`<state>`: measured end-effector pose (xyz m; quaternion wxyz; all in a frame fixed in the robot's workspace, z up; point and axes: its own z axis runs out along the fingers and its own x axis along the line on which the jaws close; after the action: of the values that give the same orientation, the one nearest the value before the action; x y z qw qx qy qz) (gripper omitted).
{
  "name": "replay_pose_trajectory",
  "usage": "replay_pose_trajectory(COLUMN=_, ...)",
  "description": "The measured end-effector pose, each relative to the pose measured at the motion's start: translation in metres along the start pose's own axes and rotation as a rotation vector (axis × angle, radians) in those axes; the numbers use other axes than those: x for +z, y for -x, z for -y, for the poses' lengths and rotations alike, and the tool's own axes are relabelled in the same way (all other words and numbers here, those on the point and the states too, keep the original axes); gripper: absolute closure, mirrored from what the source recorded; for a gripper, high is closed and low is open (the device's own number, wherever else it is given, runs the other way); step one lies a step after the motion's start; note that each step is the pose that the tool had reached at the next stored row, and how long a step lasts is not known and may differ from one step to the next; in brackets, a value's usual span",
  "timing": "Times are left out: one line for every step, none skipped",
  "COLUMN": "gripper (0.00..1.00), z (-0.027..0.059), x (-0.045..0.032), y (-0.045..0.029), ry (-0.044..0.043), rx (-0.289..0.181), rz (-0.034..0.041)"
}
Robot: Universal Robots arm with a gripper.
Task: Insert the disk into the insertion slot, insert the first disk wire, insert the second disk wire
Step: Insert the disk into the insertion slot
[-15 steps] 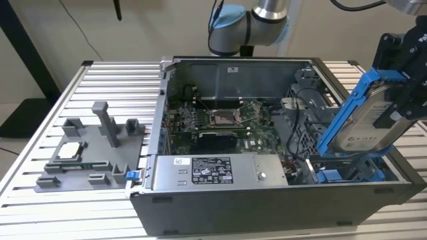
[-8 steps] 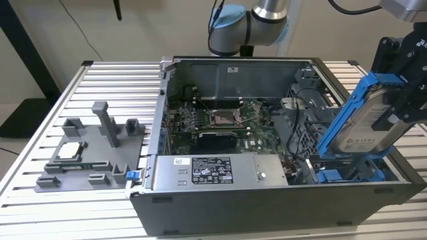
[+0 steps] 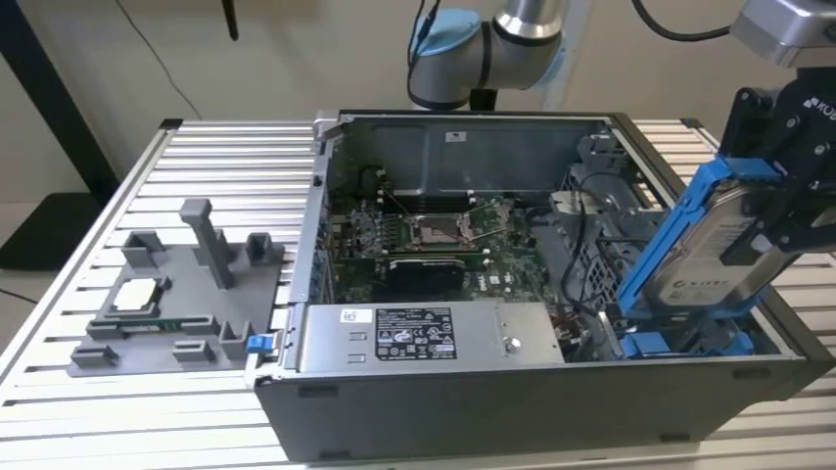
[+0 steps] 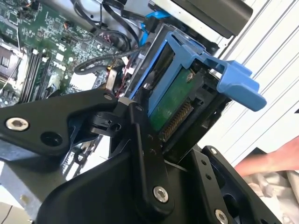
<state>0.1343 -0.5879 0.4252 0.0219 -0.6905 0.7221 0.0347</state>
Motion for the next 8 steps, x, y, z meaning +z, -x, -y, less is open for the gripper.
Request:
replay_pose_trajectory(gripper=1.0, z=0.0002, x=0.0011, y=-0.0001, ry=0.0, rx=0.0, rz=-0.0001)
replay_pose_trajectory(gripper=1.0, z=0.0006, x=0.0022, y=-0.0003, ry=0.0, rx=0.0, rz=0.0)
replay_pose_trajectory(gripper=1.0, z=0.001, x=0.0032, y=-0.0005, ry=0.0, rx=0.0, rz=0.0001)
replay_pose_trajectory(gripper=1.0, z=0.0012, x=0.0039, y=-0.0007, ry=0.0, rx=0.0, rz=-0.0002)
replay_pose_trajectory(gripper=1.0, z=0.0013, x=0.005, y=-0.0009, ry=0.0, rx=0.0, rz=-0.0001)
replay_pose_trajectory(gripper=1.0, z=0.0014, x=0.0063, y=-0.0012, ry=0.0, rx=0.0, rz=0.0)
replay_pose_trajectory(gripper=1.0, z=0.0015, x=0.0072, y=-0.0013, ry=0.0, rx=0.0, rz=-0.0002)
replay_pose_trajectory(gripper=1.0, z=0.0015, x=0.0084, y=-0.0014, ry=0.0, rx=0.0, rz=-0.0002)
